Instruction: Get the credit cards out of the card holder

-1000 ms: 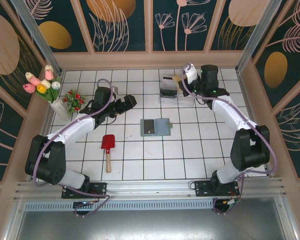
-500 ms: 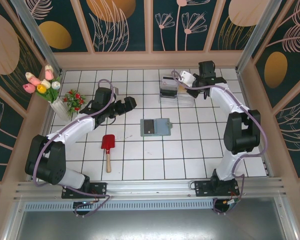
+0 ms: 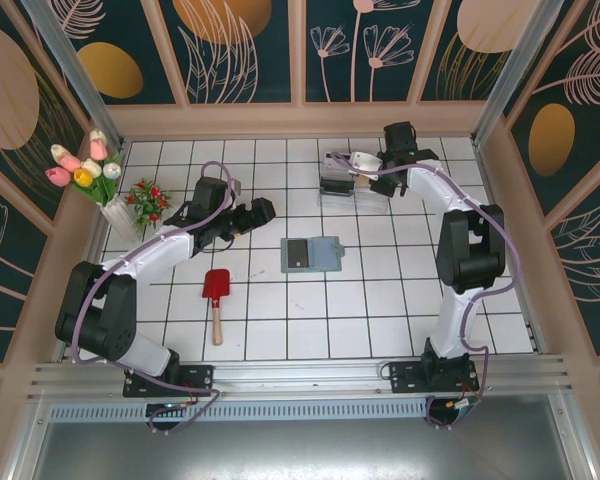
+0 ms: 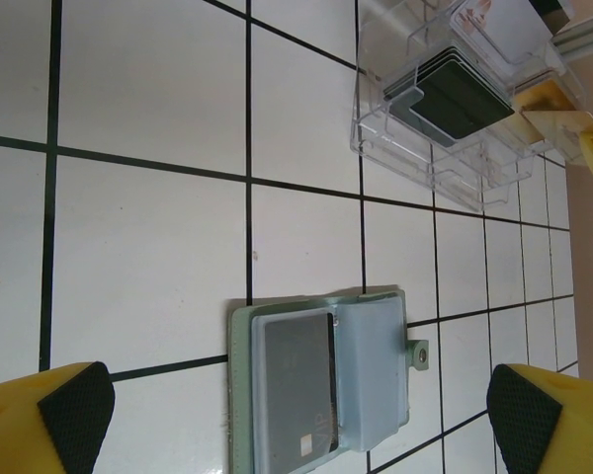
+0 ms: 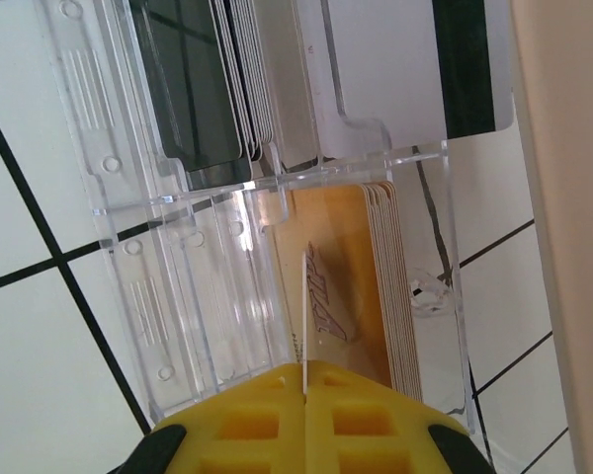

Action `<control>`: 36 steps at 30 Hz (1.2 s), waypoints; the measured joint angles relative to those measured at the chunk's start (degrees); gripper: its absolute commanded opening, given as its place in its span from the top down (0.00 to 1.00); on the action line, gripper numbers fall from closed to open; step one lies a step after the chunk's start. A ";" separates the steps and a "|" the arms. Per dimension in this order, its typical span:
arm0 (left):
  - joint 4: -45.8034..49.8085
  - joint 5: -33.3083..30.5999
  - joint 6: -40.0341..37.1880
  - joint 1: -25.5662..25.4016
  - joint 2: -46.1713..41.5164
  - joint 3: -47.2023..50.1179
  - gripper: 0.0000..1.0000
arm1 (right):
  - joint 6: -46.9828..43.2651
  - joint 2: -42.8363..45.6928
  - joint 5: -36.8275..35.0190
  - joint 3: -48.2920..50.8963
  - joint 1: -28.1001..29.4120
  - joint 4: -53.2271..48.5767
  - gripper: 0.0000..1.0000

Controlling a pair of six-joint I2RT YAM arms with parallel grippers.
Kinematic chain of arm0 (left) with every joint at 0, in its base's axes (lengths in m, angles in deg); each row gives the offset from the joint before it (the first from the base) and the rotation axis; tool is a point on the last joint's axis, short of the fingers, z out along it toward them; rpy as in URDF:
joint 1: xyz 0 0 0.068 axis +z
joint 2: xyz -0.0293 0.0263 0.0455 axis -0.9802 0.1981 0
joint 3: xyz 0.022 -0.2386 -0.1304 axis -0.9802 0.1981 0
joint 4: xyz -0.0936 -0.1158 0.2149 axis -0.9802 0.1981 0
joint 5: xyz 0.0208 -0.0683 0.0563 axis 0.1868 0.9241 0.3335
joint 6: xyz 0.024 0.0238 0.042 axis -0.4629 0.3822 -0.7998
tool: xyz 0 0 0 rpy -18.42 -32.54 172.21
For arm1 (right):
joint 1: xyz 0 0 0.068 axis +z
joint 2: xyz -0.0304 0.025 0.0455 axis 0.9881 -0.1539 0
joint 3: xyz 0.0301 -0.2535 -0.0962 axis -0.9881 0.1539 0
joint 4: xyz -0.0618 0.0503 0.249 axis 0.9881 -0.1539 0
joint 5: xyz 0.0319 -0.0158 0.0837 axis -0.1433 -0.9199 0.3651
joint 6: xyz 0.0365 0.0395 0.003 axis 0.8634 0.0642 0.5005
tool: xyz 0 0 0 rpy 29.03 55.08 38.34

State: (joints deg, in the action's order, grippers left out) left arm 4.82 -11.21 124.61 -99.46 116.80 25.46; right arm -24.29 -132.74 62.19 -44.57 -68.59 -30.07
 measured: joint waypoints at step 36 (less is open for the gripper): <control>-1.09 1.95 0.02 0.00 1.60 0.72 0.01 | -1.25 -4.07 1.11 -7.17 2.71 -6.86 1.00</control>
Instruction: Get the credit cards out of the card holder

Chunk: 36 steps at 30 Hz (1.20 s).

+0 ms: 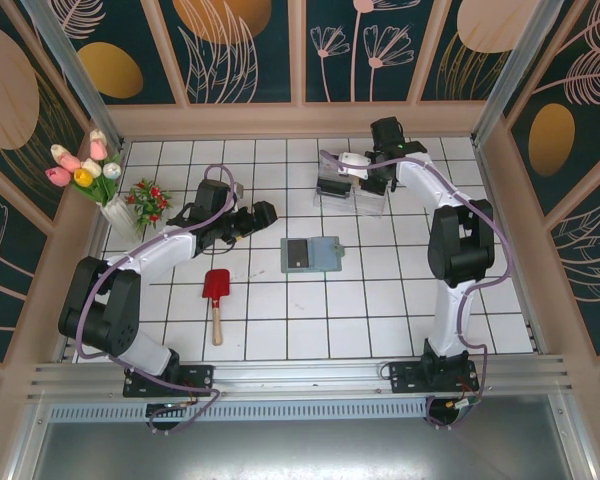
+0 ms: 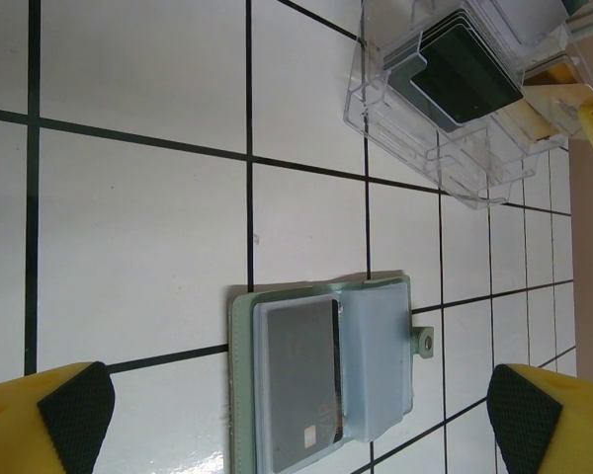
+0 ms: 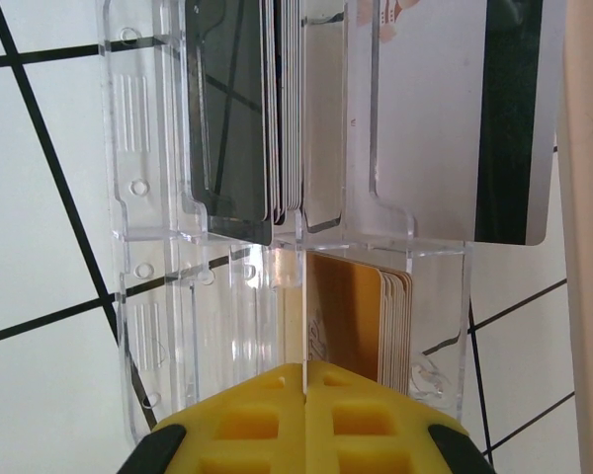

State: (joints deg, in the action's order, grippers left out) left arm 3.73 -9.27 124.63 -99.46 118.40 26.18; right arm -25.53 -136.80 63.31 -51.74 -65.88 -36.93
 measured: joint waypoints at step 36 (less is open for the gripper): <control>-0.63 1.07 0.63 0.00 0.33 0.94 0.02 | -0.92 -1.01 0.66 1.36 -2.01 4.59 0.83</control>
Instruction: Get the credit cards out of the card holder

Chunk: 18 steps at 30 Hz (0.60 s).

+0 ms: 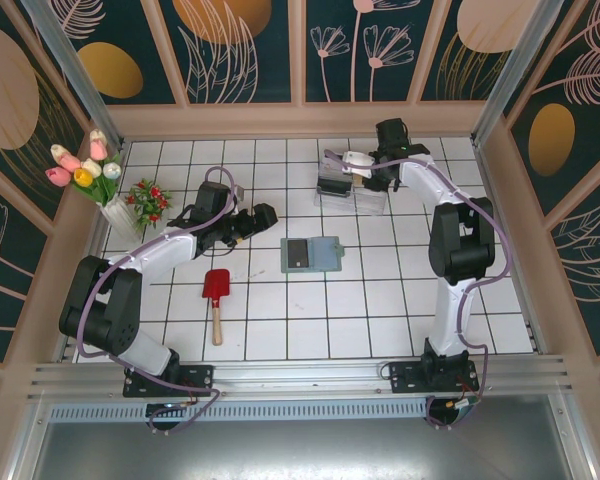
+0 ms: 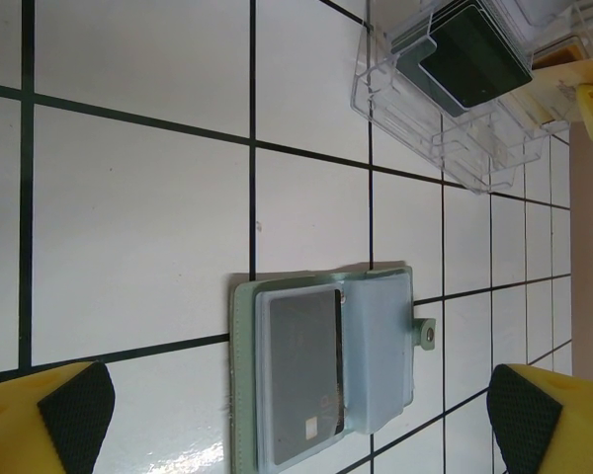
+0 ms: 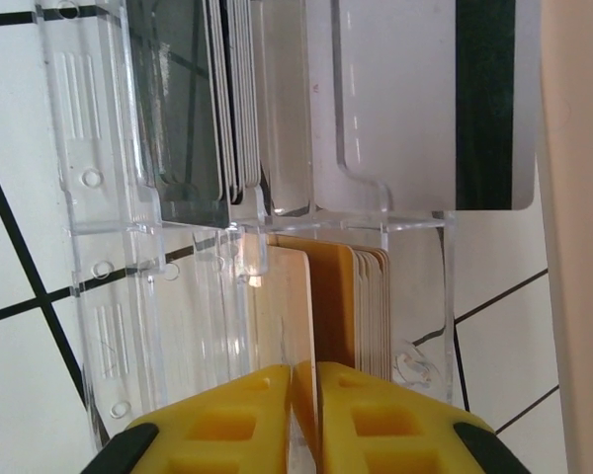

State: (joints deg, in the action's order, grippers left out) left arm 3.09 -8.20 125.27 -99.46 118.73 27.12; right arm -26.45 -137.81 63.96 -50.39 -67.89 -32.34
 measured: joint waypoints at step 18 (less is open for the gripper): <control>-0.39 0.24 0.04 0.00 0.00 0.22 0.01 | 0.37 0.00 -0.39 0.04 -0.20 2.67 0.73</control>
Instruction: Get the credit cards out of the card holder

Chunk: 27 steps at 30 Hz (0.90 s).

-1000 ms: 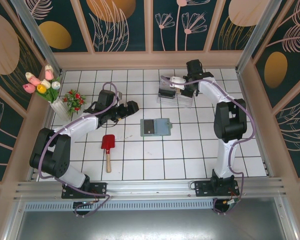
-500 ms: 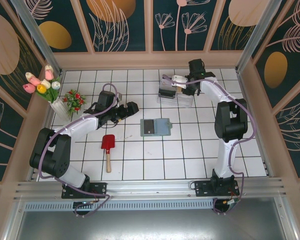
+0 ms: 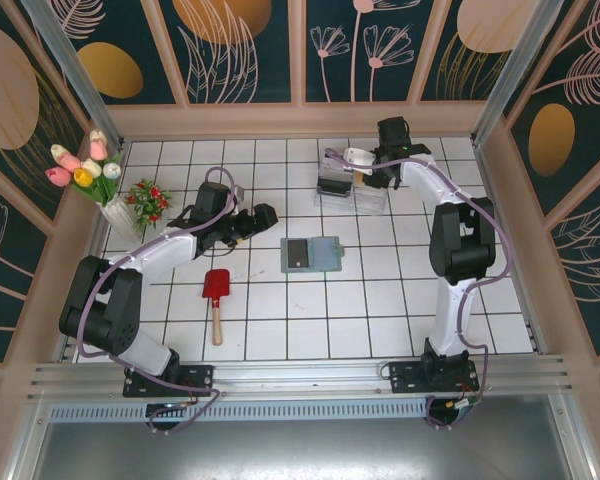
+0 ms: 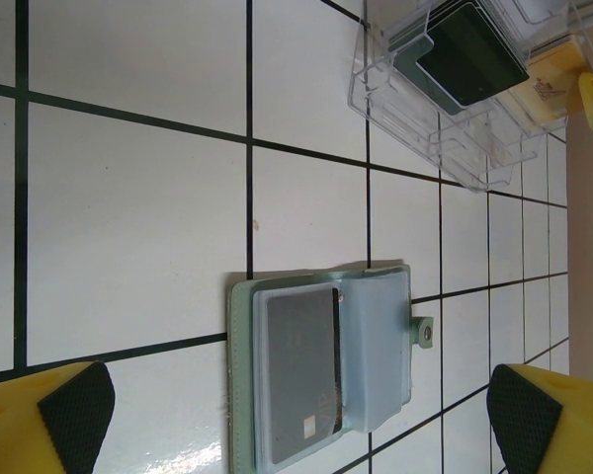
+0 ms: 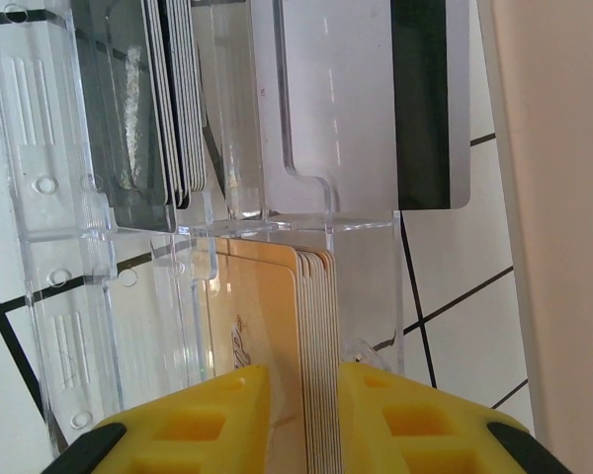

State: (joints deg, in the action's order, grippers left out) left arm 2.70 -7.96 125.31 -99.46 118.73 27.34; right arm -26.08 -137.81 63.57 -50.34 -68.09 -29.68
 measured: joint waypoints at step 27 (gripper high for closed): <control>0.35 -2.05 2.01 -5.70 -1.84 1.88 0.03 | 73.70 32.09 0.98 30.53 9.92 17.68 0.64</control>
State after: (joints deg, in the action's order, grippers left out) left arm 3.05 -10.01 127.32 -105.16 116.89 29.22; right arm 47.62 -105.72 64.55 -19.81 -58.17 -11.99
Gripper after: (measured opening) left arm 0.980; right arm 0.367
